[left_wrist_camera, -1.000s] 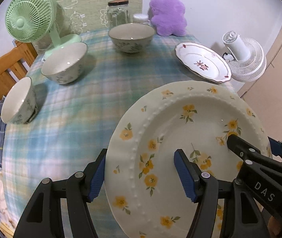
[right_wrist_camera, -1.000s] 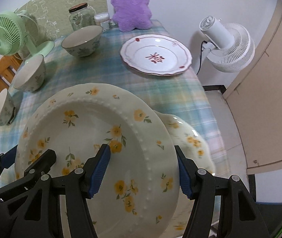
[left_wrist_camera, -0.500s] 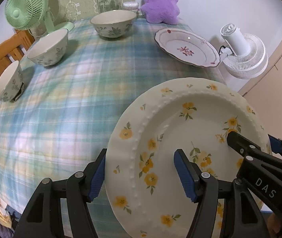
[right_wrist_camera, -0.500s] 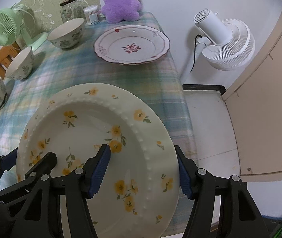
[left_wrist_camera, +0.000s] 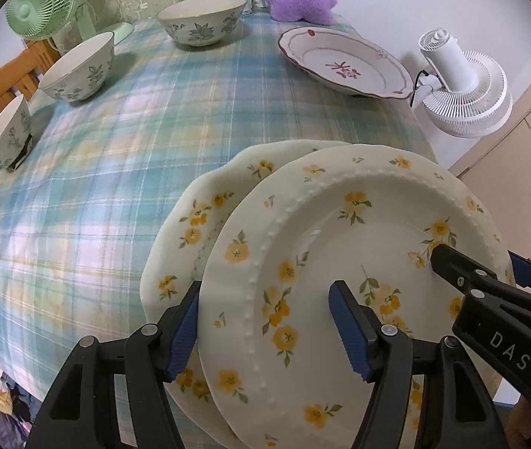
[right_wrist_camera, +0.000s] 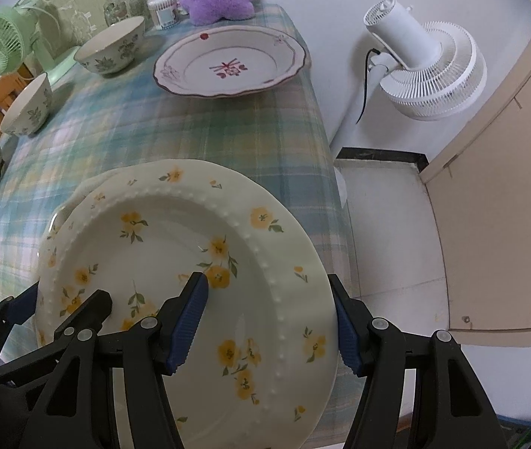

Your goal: Organize plates and bowls

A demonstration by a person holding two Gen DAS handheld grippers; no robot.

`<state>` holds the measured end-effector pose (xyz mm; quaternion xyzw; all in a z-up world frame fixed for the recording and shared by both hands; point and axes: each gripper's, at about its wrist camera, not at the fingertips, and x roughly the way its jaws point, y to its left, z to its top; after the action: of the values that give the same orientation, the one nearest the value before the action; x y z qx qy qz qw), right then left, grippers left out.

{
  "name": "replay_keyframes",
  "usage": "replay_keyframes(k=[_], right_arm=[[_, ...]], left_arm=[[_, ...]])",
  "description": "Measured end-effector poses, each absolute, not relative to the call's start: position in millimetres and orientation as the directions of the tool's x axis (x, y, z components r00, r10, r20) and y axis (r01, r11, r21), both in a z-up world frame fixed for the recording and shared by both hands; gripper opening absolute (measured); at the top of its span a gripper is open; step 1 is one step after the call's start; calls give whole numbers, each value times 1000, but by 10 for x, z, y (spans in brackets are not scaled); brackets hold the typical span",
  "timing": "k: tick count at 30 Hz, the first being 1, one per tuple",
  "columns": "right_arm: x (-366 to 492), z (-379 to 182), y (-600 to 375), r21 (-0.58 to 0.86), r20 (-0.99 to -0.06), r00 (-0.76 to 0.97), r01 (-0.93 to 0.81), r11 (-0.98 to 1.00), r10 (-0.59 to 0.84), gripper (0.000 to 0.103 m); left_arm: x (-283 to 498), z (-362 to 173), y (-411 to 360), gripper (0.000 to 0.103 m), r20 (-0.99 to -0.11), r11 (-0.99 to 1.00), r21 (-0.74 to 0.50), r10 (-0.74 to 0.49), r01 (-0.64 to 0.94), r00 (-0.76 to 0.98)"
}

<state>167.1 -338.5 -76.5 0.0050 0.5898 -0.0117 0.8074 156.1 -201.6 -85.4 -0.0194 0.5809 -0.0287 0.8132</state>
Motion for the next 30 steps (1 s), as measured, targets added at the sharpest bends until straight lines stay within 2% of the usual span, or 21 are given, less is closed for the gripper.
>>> replay_keyframes(k=[15, 19, 24, 30], right_arm=[[1714, -898, -3342, -3, -964, 266, 23, 1000, -9, 64], [1705, -903, -3333, -6, -963, 268, 18, 1000, -11, 63], [1693, -906, -3353, 7, -962, 273, 23, 1000, 0, 63], [1614, -823, -3330, -34, -958, 285, 5, 999, -34, 63]], left_arm=[[1589, -934, -2025, 69, -944, 1000, -22, -23, 5, 329], [1567, -933, -2115, 69, -938, 998, 57, 48, 14, 343], [1564, -928, -2132, 69, -935, 996, 86, 79, 4, 347], [1508, -847, -2047, 69, -944, 999, 45, 48, -17, 327]])
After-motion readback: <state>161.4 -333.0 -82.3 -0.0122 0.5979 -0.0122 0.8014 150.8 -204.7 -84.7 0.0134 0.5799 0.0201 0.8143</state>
